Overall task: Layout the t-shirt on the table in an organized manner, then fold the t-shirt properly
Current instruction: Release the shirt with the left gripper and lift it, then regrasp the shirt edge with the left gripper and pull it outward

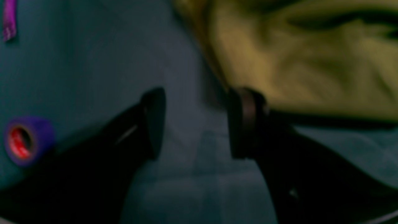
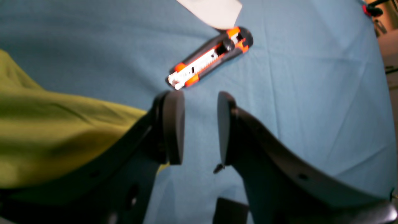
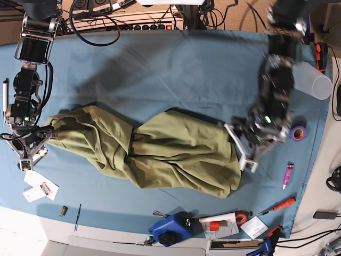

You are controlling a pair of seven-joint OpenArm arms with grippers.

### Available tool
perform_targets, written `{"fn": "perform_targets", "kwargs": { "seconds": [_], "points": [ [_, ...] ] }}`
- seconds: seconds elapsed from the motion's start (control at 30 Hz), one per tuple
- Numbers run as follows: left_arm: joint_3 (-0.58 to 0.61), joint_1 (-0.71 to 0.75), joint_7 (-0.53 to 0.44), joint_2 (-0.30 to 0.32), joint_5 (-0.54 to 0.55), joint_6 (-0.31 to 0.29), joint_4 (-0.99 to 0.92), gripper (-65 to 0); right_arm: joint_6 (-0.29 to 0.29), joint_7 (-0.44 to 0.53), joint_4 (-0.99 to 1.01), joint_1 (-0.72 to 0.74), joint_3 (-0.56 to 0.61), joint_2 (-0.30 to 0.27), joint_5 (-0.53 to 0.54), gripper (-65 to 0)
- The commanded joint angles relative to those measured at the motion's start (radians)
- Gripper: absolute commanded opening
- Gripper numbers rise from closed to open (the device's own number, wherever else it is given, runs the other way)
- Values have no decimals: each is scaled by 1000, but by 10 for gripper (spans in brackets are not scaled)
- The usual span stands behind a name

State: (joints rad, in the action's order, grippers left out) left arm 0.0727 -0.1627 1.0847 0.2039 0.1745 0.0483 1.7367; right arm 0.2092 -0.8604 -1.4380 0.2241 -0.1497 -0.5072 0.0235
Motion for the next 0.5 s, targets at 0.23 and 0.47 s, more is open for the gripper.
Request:
{"fn": "perform_targets", "kwargs": {
  "seconds": [0.23,0.47],
  "points": [
    [-6,22,-91,-121,-74,129,8,-328,4,-23,-15,25,-9,-22,-8,-463],
    [-73,37,-106,-154,-21,119,-7,-328,4,-23,-15,25,-9,-22,-8,-463]
  ]
}}
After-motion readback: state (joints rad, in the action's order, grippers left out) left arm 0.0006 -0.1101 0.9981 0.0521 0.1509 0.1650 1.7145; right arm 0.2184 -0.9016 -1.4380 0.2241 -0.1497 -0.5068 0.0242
